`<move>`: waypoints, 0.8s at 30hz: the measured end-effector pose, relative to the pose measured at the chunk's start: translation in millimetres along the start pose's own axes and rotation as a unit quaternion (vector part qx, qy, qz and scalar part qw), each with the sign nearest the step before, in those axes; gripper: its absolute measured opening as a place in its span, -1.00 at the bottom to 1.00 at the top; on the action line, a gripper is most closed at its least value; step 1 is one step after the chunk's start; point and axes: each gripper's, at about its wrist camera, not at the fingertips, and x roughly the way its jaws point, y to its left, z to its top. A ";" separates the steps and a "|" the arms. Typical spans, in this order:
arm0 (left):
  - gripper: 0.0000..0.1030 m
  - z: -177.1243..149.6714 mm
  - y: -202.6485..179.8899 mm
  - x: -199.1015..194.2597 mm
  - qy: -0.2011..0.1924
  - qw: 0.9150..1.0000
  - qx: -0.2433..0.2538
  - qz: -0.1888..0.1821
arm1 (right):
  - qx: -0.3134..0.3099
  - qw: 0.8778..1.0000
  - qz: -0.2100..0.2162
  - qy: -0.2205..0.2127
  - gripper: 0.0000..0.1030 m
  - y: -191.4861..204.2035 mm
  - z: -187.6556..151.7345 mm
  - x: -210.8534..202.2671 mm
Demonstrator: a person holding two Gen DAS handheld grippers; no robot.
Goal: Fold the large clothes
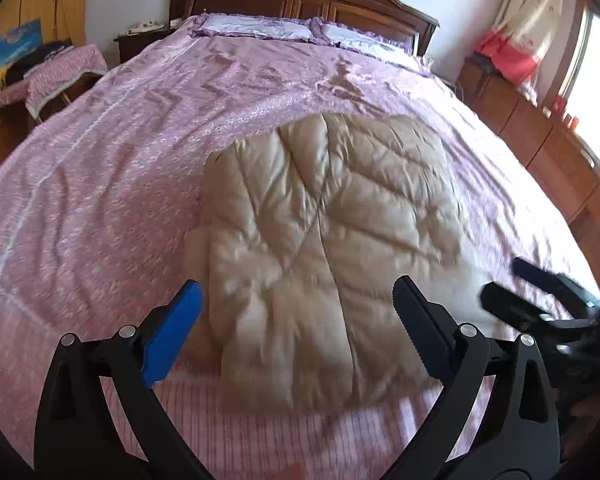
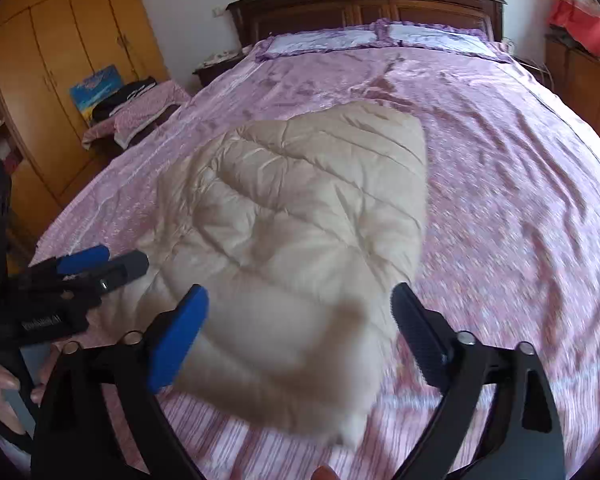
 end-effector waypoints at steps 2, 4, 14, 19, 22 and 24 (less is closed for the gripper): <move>0.89 -9.7 -4.6 -6.6 0.003 1.000 0.002 0.014 | 0.008 1.000 -0.006 -0.003 0.90 -0.6 -6.9 -9.9; 0.91 -20.7 -8.3 -12.0 0.005 1.000 -0.004 0.023 | 0.014 1.000 -0.013 -0.004 0.90 -0.3 -15.9 -17.4; 0.92 -59.2 -28.6 -7.6 0.028 0.998 -0.001 0.058 | 0.041 0.996 -0.068 0.034 0.90 -7.8 -69.2 -12.2; 0.92 -67.3 -30.9 2.0 0.048 0.997 -0.005 0.064 | 0.045 0.994 -0.081 0.052 0.90 -11.8 -86.1 -3.4; 0.92 -70.3 -34.8 4.4 0.051 0.995 0.003 0.081 | 0.052 0.994 -0.075 0.060 0.90 -12.0 -89.2 0.0; 0.92 -71.2 -38.5 5.5 0.055 0.995 0.011 0.086 | 0.053 0.994 -0.072 0.061 0.90 -12.0 -89.8 1.0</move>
